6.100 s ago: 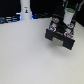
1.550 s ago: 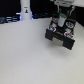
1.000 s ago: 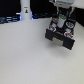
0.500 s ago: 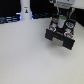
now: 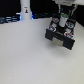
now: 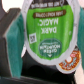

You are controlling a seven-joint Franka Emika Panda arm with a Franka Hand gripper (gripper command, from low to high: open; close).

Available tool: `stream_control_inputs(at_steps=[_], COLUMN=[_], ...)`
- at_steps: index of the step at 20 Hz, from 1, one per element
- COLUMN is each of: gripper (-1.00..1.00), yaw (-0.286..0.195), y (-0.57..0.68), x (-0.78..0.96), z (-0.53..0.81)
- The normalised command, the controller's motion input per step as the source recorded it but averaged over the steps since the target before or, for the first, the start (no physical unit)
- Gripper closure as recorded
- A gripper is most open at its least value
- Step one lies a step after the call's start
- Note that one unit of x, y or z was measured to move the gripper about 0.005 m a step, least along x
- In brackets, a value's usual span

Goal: Open the kcup holder, insert the kcup into the holder, and close the kcup holder

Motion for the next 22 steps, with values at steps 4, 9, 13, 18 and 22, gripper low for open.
stream_control_inputs(at_steps=[4, 9, 13, 18, 22], gripper=[1.0, 1.0, 1.0, 1.0, -1.0], yaw=[0.044, 0.056, 0.098, 0.115, 0.093], y=[-0.01, 0.01, 0.09, 0.18, 0.1], x=[-0.04, -0.02, -0.06, -0.11, -0.02], z=[-0.33, -0.28, -0.2, -0.07, 0.06])
